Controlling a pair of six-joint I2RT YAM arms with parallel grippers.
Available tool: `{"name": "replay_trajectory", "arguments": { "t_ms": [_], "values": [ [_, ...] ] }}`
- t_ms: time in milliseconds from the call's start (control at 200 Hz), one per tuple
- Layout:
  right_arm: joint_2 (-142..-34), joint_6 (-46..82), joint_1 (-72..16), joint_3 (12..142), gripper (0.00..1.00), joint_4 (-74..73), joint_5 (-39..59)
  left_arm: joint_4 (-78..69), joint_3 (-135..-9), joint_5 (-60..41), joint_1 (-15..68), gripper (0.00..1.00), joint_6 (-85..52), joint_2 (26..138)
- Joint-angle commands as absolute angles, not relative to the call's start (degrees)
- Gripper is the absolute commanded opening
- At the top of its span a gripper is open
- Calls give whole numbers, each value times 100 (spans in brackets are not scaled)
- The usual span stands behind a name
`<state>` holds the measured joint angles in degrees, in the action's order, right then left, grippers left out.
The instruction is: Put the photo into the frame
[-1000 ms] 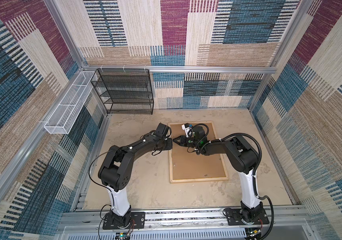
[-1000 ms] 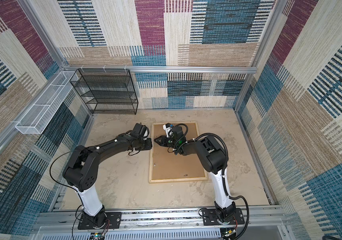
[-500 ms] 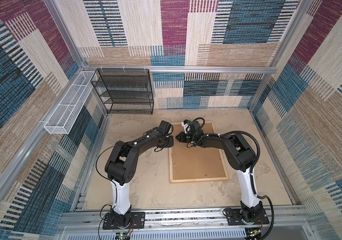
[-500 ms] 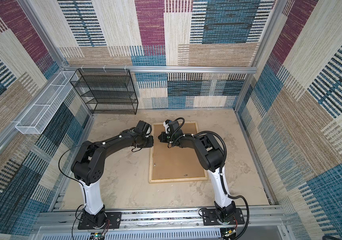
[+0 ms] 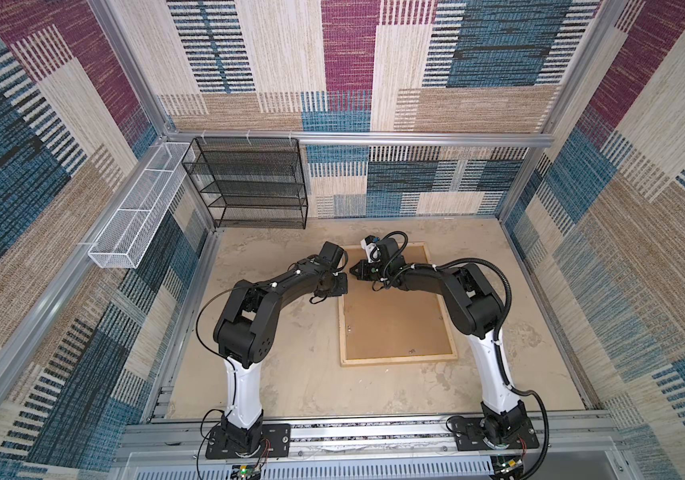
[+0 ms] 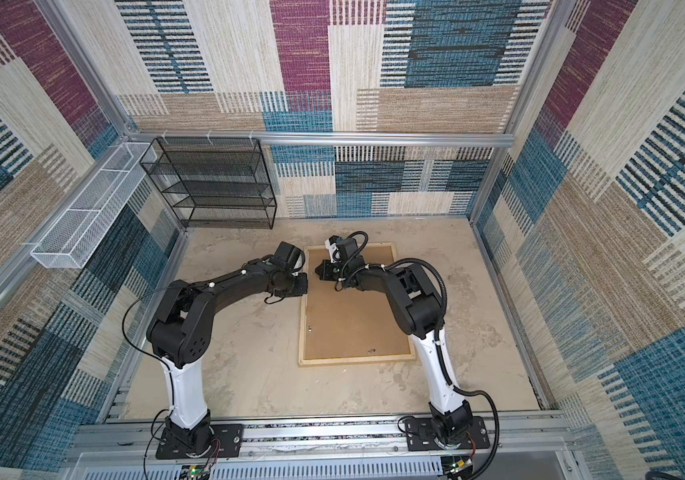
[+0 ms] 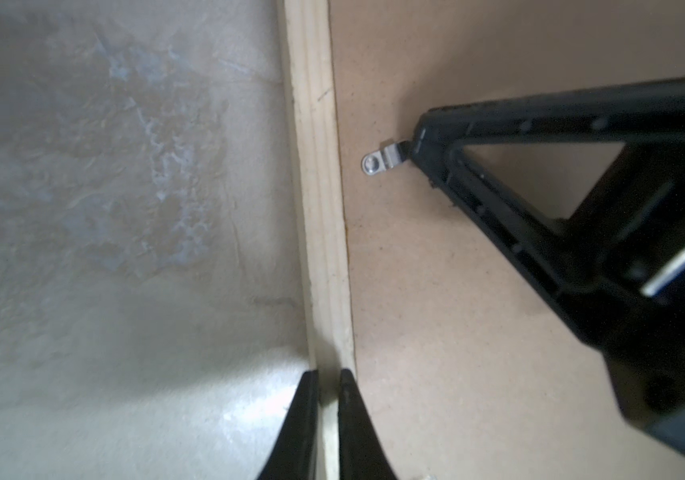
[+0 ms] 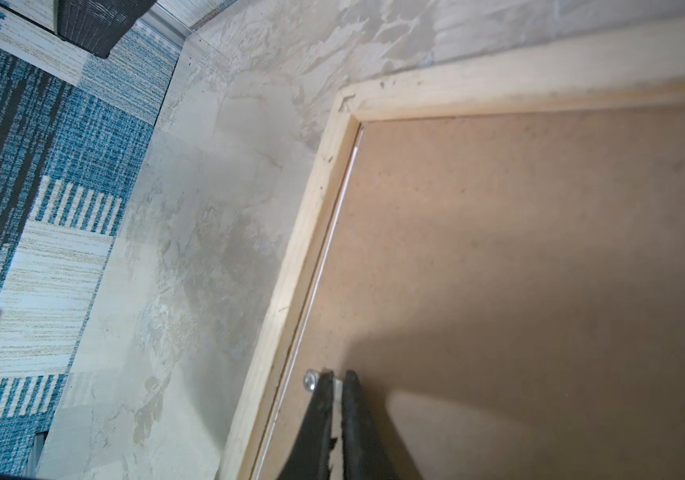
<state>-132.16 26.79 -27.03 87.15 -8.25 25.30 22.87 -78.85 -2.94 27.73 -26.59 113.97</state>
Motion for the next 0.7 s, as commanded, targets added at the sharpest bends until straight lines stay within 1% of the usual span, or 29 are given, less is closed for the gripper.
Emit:
{"name": "replay_trajectory", "arguments": {
  "t_ms": [0, 240, 431, 541, 696],
  "values": [
    [-13434, 2416, -2676, 8948, 11, -404, 2763, 2370, -7875, -360, 2769, 14, -2496, 11435],
    [-13743, 2219, -2653, 9342, 11, -289, 3605, 2373, -7916, -422, 2769, 13, -2470, 11474],
    [-13716, 2233, -2604, 9314, 11, -353, 3531, 2399, -7963, -457, 2769, 13, -2452, 11505],
    [-13547, 2283, -2534, 9194, 10, -463, 3182, 2413, -7963, -438, 2769, 13, -2435, 11514],
    [-13202, 2343, -2383, 8631, 7, -698, 2930, 2424, -7963, -439, 2770, 12, -2441, 11529]
  ]
}}
